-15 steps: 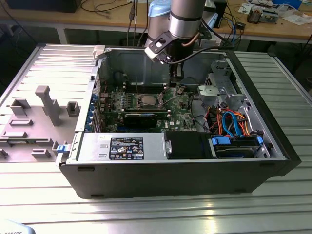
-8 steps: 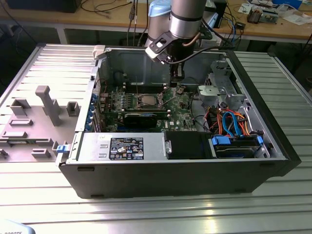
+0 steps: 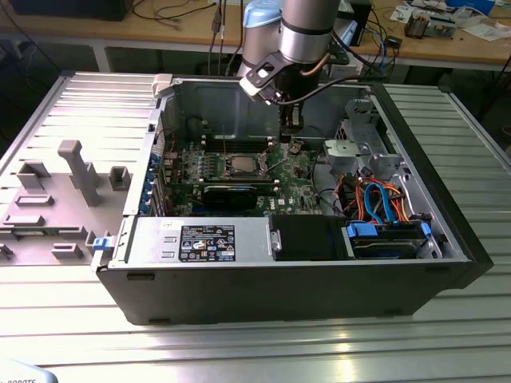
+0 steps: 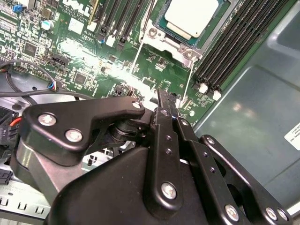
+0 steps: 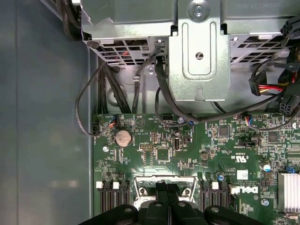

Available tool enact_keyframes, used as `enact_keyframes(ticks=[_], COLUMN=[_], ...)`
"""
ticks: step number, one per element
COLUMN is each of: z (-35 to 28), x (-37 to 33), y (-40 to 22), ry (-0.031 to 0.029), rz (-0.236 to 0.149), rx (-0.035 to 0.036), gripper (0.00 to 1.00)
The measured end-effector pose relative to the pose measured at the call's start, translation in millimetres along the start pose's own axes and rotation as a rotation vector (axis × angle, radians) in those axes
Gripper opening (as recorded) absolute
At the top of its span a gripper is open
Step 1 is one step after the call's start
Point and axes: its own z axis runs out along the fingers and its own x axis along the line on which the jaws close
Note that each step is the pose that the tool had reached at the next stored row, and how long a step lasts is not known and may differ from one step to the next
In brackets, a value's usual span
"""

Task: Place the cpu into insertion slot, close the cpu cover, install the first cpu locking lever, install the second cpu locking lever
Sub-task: 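Close the cpu cover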

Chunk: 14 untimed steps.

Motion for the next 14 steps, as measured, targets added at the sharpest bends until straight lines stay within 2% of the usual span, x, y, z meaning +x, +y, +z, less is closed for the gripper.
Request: enact_keyframes(ticks=[7, 14], z=[-0.1, -0.1], x=[0.1, 0.1], y=[9.0, 10.9], ry=[0.0000, -0.0002], rz=[0.000, 0.000], rx=[0.0001, 0.0000], gripper=[0.11, 0.11])
